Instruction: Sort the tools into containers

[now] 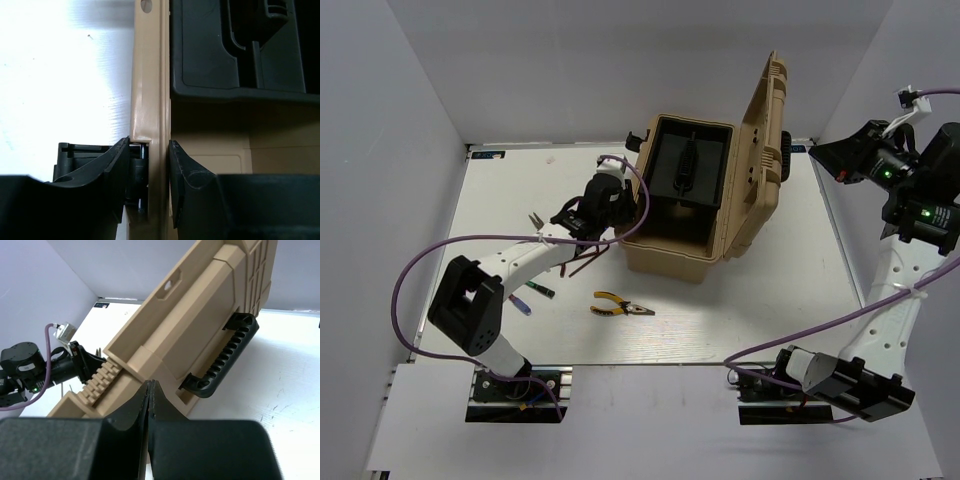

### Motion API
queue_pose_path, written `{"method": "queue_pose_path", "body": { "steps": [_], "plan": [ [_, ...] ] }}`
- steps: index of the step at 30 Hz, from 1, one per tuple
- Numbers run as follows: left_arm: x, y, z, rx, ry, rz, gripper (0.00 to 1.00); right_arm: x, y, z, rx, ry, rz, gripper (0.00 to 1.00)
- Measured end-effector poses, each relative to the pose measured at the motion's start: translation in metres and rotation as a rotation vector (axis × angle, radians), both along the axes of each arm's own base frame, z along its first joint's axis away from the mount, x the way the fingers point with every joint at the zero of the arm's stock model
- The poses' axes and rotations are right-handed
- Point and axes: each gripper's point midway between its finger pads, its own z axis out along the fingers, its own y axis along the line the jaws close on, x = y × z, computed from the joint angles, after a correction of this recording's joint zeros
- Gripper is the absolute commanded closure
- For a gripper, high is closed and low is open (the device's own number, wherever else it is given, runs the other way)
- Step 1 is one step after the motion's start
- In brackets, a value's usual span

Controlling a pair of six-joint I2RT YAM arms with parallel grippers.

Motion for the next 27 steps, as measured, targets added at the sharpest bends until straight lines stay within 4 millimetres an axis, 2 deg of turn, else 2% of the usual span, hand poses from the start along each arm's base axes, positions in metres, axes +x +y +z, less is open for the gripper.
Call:
{"method": "queue_pose_path", "body": {
  "steps": [8, 19, 27],
  "plan": [
    [0.003, -0.005, 0.000, -0.010, 0.068, 0.068, 1.00, -0.012, 0.006, 0.008, -0.010, -0.028, 0.004, 1.00],
    [0.018, -0.033, -0.001, -0.004, 0.069, 0.084, 1.00, -0.019, 0.008, 0.011, -0.014, -0.037, 0.004, 1.00],
    [0.019, -0.034, -0.001, -0.012, 0.067, 0.111, 1.00, -0.019, 0.009, 0.012, -0.012, -0.037, 0.004, 0.98]
  ]
}}
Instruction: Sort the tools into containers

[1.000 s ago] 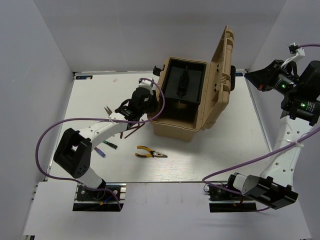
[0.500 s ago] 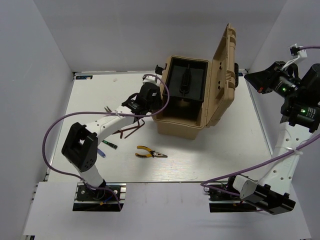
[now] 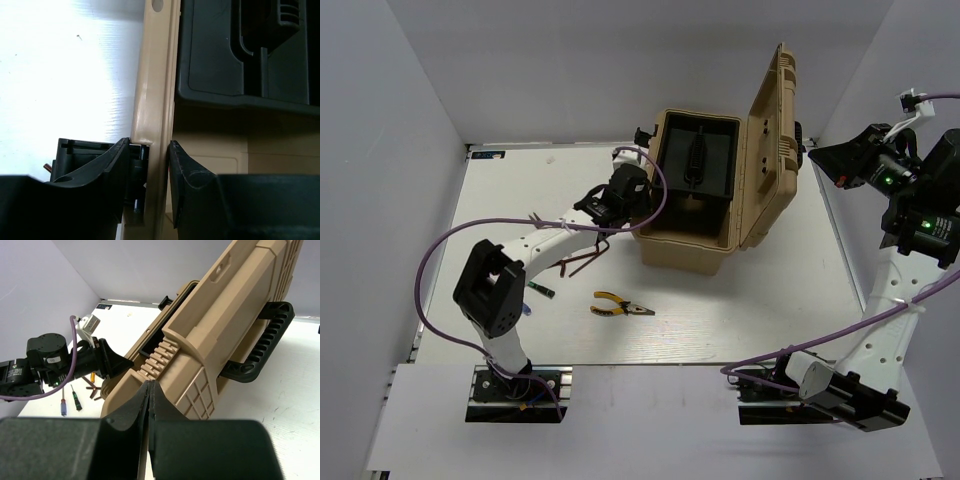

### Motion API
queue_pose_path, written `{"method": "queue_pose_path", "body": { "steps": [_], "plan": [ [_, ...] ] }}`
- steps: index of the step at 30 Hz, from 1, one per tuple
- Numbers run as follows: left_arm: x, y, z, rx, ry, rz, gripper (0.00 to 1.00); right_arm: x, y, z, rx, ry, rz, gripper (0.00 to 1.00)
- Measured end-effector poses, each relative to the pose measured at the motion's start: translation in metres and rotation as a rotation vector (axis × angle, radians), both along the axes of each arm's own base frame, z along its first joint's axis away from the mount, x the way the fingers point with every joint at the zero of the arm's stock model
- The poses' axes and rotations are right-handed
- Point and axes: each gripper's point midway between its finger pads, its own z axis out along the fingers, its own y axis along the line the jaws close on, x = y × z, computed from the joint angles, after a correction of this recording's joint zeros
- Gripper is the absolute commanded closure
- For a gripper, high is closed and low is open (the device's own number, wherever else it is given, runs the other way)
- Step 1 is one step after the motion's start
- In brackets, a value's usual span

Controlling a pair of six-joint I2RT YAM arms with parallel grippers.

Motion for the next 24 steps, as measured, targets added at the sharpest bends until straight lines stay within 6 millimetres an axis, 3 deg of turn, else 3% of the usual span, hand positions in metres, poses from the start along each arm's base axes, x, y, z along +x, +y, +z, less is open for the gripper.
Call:
{"method": "queue_pose_path", "body": {
  "steps": [24],
  "plan": [
    [-0.028, 0.010, -0.001, -0.161, -0.047, 0.112, 1.00, -0.017, 0.007, 0.009, -0.010, -0.029, 0.000, 0.94]
  ]
}}
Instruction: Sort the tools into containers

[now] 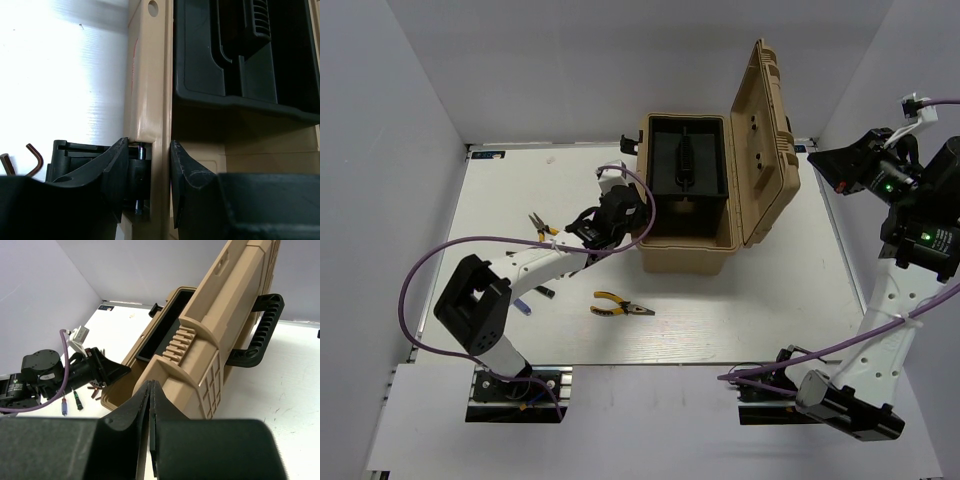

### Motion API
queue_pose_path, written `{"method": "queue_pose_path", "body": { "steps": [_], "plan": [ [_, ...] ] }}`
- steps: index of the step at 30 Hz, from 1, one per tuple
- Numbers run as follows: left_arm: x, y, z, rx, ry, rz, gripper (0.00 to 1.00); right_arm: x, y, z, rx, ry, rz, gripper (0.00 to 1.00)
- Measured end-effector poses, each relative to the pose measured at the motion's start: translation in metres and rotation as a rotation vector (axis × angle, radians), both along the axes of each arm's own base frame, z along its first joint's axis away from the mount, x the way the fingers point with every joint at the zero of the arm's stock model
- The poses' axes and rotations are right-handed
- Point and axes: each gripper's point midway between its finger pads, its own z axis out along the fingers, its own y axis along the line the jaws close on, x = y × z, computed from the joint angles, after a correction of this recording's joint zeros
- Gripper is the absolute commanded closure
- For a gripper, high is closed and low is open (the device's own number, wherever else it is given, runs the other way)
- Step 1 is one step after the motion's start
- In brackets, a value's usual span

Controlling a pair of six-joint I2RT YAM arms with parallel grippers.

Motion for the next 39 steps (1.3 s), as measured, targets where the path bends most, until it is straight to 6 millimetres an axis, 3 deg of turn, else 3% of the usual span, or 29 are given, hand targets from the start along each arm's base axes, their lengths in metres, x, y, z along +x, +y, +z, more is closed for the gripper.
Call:
{"method": "queue_pose_path", "body": {
  "steps": [3, 6, 7, 8, 11, 16, 28, 33, 36, 37, 39],
  "plan": [
    [0.000, 0.000, 0.000, 0.001, 0.001, 0.000, 1.00, -0.001, 0.001, 0.000, -0.002, -0.002, 0.001, 0.93],
    [0.000, 0.000, 0.000, 0.002, 0.002, 0.000, 0.99, -0.002, 0.001, 0.000, -0.005, -0.004, 0.001, 0.85],
    [0.000, 0.000, 0.000, 0.003, 0.001, -0.001, 0.93, -0.003, 0.001, 0.000, -0.007, -0.005, 0.001, 0.82],
    [0.000, 0.000, 0.000, 0.005, 0.000, -0.003, 0.73, -0.003, 0.001, 0.000, -0.007, -0.005, 0.001, 0.80],
    [0.001, -0.001, 0.002, 0.023, -0.001, -0.013, 0.37, -0.003, 0.001, 0.000, -0.011, -0.009, 0.002, 0.72],
    [0.000, -0.007, -0.005, 0.079, 0.045, -0.067, 0.24, -0.005, 0.002, -0.003, -0.017, -0.006, 0.004, 0.64],
    [-0.004, -0.003, 0.011, 0.191, 0.060, -0.133, 0.20, -0.012, 0.004, -0.003, -0.051, -0.027, 0.013, 0.51],
    [-0.006, 0.001, 0.050, 0.186, -0.008, -0.147, 0.20, -0.019, 0.014, -0.001, -0.045, -0.038, 0.083, 0.49],
    [-0.013, 0.009, 0.081, 0.163, -0.068, -0.151, 0.33, -0.029, 0.026, 0.007, -0.039, -0.070, 0.179, 0.53],
    [-0.018, 0.014, 0.091, 0.155, -0.088, -0.151, 0.50, -0.034, 0.030, 0.011, -0.034, -0.082, 0.214, 0.55],
    [-0.028, 0.026, 0.106, 0.137, -0.123, -0.146, 0.69, -0.042, 0.039, 0.020, -0.032, -0.117, 0.286, 0.72]
  ]
}}
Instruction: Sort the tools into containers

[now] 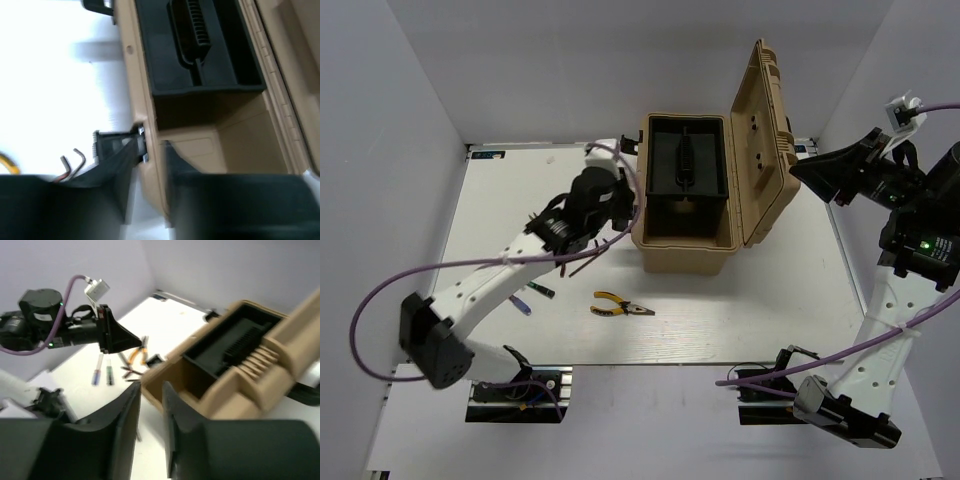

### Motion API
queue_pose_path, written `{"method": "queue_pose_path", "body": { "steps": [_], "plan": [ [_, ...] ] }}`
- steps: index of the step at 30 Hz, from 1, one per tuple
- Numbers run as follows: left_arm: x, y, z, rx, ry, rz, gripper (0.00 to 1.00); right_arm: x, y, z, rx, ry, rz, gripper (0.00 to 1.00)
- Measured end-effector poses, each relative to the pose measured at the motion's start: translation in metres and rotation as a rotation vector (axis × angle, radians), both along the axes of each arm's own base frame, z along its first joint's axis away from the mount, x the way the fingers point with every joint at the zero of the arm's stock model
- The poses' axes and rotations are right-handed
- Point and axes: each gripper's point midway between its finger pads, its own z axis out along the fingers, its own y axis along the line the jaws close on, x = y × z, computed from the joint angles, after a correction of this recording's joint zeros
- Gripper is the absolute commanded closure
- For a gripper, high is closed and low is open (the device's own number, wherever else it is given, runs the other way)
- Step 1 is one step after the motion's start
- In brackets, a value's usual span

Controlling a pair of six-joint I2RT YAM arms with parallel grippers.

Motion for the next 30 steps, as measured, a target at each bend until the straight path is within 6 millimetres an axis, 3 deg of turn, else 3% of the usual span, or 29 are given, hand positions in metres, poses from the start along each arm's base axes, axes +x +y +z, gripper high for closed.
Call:
{"method": "queue_pose_path", "body": {
  "steps": [1, 2, 4, 6, 7, 8, 11, 15, 20, 23, 26, 30],
  "plan": [
    [-0.008, 0.009, 0.005, -0.001, -0.016, -0.002, 0.81, -0.004, 0.003, 0.004, 0.008, -0.005, 0.029, 0.79],
    [-0.016, 0.017, 0.007, -0.005, -0.024, 0.002, 0.84, -0.007, 0.006, 0.009, 0.012, -0.015, 0.053, 0.85],
    [-0.030, 0.032, 0.003, 0.005, -0.031, 0.008, 0.84, -0.013, 0.011, 0.016, 0.023, -0.018, 0.090, 0.86],
    [-0.042, 0.046, -0.010, 0.028, -0.016, 0.017, 0.71, -0.017, 0.015, 0.022, 0.034, -0.017, 0.113, 0.85],
    [-0.045, 0.052, -0.016, 0.039, -0.007, 0.022, 0.60, -0.019, 0.016, 0.025, 0.040, -0.018, 0.121, 0.81],
    [-0.049, 0.057, -0.025, 0.057, 0.009, 0.028, 0.43, -0.020, 0.017, 0.027, 0.046, -0.016, 0.125, 0.77],
    [-0.060, 0.071, -0.053, 0.102, 0.062, 0.047, 0.28, -0.014, 0.015, 0.036, 0.063, -0.016, 0.089, 0.68],
    [-0.070, 0.086, -0.069, 0.140, 0.102, 0.071, 0.23, 0.017, -0.004, 0.052, 0.088, -0.002, -0.071, 0.66],
    [-0.076, 0.096, -0.069, 0.156, 0.110, 0.094, 0.17, 0.077, -0.057, 0.060, 0.068, 0.029, -0.394, 0.60],
    [-0.079, 0.101, -0.071, 0.168, 0.119, 0.106, 0.14, 0.115, -0.100, 0.039, 0.005, 0.087, -0.600, 0.52],
    [-0.078, 0.104, -0.078, 0.193, 0.138, 0.120, 0.14, 0.137, -0.136, -0.004, -0.091, 0.194, -0.751, 0.45],
    [-0.074, 0.106, -0.099, 0.259, 0.191, 0.126, 0.13, 0.145, -0.167, -0.063, -0.257, 0.321, -0.860, 0.40]
  ]
}}
